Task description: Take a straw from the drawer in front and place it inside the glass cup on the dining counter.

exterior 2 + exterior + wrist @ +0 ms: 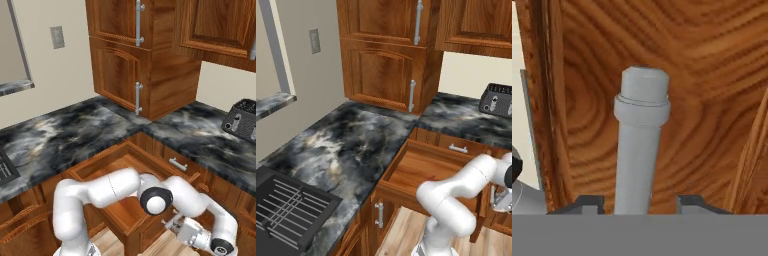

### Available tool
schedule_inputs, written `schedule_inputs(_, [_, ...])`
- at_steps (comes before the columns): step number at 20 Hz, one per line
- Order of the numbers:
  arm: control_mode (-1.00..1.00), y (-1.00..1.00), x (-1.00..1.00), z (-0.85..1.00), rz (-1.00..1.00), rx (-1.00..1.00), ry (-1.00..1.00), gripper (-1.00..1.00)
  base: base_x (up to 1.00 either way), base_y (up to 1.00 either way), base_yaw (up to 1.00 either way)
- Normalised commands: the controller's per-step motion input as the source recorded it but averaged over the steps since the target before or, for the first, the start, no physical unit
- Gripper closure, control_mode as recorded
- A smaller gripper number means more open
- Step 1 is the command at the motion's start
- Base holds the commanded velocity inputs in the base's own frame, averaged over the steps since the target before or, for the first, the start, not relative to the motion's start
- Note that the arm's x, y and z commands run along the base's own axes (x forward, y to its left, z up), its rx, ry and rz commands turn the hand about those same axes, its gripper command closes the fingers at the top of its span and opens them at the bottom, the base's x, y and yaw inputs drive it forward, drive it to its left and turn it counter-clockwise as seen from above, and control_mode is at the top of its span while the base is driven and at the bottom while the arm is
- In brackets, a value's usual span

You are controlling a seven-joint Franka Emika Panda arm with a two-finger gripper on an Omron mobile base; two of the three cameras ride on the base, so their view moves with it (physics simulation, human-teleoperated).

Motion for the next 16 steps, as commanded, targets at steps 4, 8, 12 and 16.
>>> schedule_inputs(4, [-1.0, -0.38, -0.68, -0.04, -0.24, -0.08, 0.21, -1.0, 0.0, 0.0, 0.0])
schedule_inputs(8, [-1.0, -0.49, -0.38, 0.32, -0.41, -0.08, 0.34, -1.0, 0.0, 0.0, 0.0])
schedule_inputs(12, [-1.0, -0.09, -0.46, 1.0, -0.32, -0.03, 0.13, -1.0, 0.0, 0.0, 0.0])
schedule_inputs(16, [-1.0, 0.27, -0.29, 1.0, -0.21, -0.19, 0.12, -1.0, 0.0, 0.0, 0.0])
